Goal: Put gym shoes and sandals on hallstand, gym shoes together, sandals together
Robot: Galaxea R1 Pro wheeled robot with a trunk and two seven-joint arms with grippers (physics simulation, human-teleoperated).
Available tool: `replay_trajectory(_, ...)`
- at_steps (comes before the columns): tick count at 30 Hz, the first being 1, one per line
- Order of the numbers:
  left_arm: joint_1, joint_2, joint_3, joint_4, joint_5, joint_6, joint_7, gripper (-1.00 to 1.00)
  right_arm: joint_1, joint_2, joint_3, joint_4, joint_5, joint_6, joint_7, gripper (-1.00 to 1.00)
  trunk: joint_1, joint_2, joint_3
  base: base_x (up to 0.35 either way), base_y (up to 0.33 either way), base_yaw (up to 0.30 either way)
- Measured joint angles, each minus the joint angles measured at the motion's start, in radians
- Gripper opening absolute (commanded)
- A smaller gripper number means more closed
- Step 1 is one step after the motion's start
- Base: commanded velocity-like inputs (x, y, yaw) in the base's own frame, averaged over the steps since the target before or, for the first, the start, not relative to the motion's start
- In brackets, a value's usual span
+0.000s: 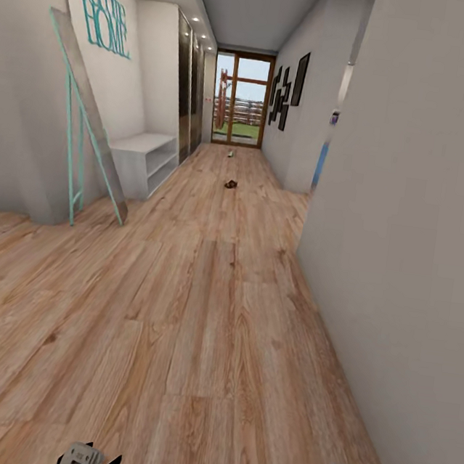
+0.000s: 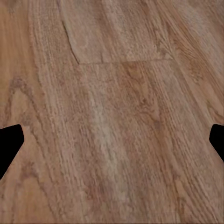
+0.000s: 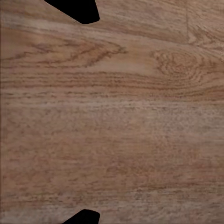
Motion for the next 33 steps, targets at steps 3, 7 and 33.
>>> replay_trajectory(3, 0.0, 0.0, 0.0, 0.0, 0.0, 0.0, 0.0, 1.0, 0.0, 0.0, 0.0, 0.0, 0.0, 0.0, 0.0, 1.0, 0.0, 0.0, 0.005, 0.339, 0.0, 0.0)
replay_trajectory(7, 0.0, -0.001, 0.0, 0.0, 0.0, 0.0, 0.0, 1.0, 0.0, 0.0, 0.0, 0.0, 0.0, 0.0, 0.0, 1.0, 0.0, 0.0, 0.011, 0.339, 0.0, 0.0)
replay_trajectory(33, 0.0, -0.001, 0.0, 0.001, 0.0, 0.0, 0.0, 1.0, 0.0, 0.0, 0.001, 0.0, 0.001, 0.0, 0.001, 1.0, 0.0, 0.0, 0.05, 0.339, 0.065, 0.057)
